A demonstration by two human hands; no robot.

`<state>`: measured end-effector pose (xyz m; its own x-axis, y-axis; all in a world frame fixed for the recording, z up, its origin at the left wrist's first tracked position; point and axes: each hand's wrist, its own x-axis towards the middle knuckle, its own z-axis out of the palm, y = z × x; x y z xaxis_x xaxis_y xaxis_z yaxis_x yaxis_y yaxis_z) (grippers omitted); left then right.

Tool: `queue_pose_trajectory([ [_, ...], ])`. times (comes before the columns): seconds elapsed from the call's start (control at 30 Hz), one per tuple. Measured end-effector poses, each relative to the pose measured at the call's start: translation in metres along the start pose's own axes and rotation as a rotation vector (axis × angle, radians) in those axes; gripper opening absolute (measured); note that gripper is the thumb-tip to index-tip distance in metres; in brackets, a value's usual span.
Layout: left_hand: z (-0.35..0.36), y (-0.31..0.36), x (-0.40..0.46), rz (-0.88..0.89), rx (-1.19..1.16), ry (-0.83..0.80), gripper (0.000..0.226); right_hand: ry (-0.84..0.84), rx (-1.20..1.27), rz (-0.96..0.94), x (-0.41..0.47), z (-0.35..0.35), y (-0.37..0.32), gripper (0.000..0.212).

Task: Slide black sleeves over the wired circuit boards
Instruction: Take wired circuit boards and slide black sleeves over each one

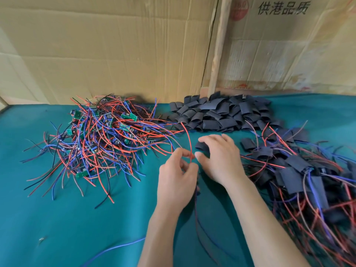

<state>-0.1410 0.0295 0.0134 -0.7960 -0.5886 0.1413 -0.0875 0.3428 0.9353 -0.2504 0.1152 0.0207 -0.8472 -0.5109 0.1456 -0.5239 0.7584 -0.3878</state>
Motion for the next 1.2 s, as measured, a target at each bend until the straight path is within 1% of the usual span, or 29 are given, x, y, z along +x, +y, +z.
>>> queue_pose_trajectory([
  [0.03,0.001,0.000,-0.001,0.004,-0.004,0.001,0.007,0.031,0.041,-0.001,0.001,-0.002,0.002,0.039],
  [0.1,0.001,0.001,-0.002,0.000,0.006,0.011,0.012,0.036,0.125,-0.012,0.000,-0.006,0.005,0.030],
  [0.17,0.001,0.001,-0.002,-0.011,0.023,0.015,0.014,0.020,0.220,-0.031,-0.004,-0.010,0.007,0.029],
  [0.27,0.000,0.002,-0.002,-0.010,0.030,0.033,0.012,0.046,0.364,-0.044,-0.008,-0.017,0.006,0.041],
  [0.4,-0.001,0.003,-0.002,-0.009,-0.002,0.019,0.019,0.020,0.816,0.058,-0.011,-0.029,-0.002,0.053],
  [0.43,0.000,0.003,-0.002,-0.010,0.005,0.016,0.023,-0.003,0.882,0.067,-0.011,-0.031,-0.004,0.054],
  [0.57,-0.001,0.001,-0.001,0.010,0.035,0.042,0.034,-0.119,0.968,0.029,-0.014,-0.034,-0.006,0.049],
  [0.63,-0.003,0.001,0.000,0.028,0.021,0.058,0.032,-0.167,1.026,0.012,-0.013,-0.032,-0.004,0.038],
  [0.7,-0.003,0.003,-0.001,0.029,0.004,0.060,0.031,-0.169,1.102,0.005,-0.012,-0.030,-0.003,0.024],
  [0.73,-0.002,0.004,-0.001,0.020,-0.010,0.062,0.031,-0.145,1.121,0.000,-0.011,-0.029,-0.002,0.026],
  [0.8,-0.002,0.005,-0.001,0.009,-0.041,0.066,0.030,-0.085,1.168,0.004,-0.011,-0.026,-0.003,0.037],
  [0.9,-0.002,0.008,-0.001,0.025,-0.075,0.061,0.032,0.005,1.313,0.090,-0.011,-0.022,-0.009,0.042],
  [0.97,-0.004,0.009,-0.001,0.033,-0.085,0.049,0.038,-0.040,1.411,0.158,-0.011,-0.021,-0.011,0.039],
  [1.07,-0.004,0.009,-0.002,0.041,-0.070,0.037,0.042,-0.165,1.513,0.168,-0.012,-0.022,-0.008,0.031],
  [1.13,-0.004,0.008,-0.001,0.043,-0.068,0.041,0.039,-0.148,1.506,0.176,-0.012,-0.025,-0.007,0.036],
  [1.2,-0.003,0.006,0.000,0.029,-0.085,0.048,0.034,-0.061,1.536,0.195,-0.010,-0.030,-0.003,0.041],
])
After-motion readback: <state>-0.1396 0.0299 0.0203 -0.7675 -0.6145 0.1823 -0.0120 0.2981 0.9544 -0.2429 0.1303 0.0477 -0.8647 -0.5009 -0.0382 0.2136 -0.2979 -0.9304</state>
